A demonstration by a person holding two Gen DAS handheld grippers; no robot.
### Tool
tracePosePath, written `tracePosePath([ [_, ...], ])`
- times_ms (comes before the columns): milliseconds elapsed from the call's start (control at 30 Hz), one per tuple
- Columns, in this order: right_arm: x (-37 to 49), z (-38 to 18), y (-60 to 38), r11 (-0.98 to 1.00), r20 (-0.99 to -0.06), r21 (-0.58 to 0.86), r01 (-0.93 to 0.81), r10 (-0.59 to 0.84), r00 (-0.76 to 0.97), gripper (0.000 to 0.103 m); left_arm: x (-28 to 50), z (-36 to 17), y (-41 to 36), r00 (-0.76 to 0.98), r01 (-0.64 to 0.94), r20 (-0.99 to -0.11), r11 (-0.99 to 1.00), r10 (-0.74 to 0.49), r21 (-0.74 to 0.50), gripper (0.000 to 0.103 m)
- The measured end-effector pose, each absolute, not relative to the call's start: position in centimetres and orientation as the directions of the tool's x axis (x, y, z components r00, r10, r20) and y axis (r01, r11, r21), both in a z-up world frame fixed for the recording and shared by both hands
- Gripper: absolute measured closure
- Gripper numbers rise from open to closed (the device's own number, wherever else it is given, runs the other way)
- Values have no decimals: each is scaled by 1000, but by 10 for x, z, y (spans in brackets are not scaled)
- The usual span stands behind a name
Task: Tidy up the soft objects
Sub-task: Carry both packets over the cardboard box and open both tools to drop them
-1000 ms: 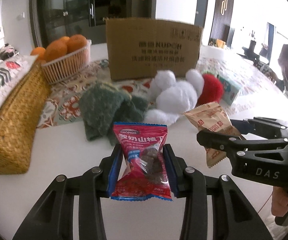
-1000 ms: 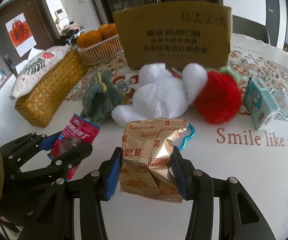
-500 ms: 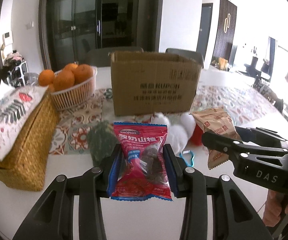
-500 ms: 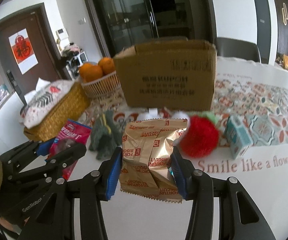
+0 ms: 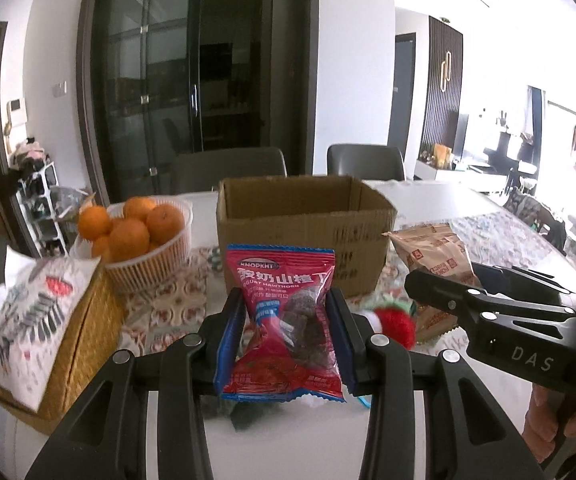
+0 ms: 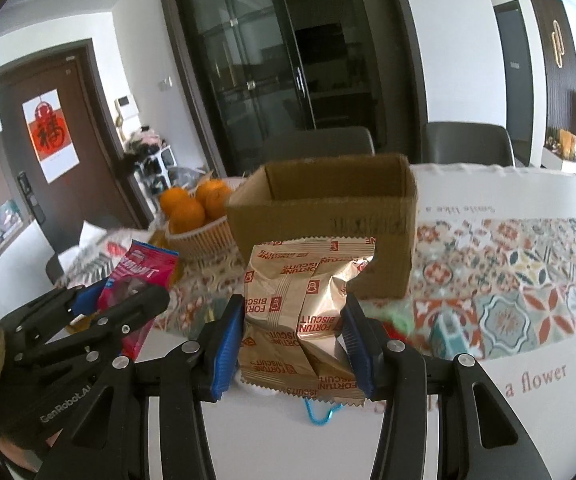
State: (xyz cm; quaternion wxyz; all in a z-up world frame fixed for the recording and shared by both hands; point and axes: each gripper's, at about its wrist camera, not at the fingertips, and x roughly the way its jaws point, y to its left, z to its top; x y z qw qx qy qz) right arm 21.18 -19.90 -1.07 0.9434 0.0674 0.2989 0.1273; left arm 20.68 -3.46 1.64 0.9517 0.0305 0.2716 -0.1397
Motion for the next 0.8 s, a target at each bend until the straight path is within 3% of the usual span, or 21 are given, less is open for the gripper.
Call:
tracePosePath([
  [433,250,23,-209,962,-480,195,-189,262,837,54,247,45,-46,848,294,-462,956,-259,4,62],
  [800,293,42,-210,969,-465,169,-180,239,852,54,297,52,-51,844,307,-461,952,-274,-4,62],
])
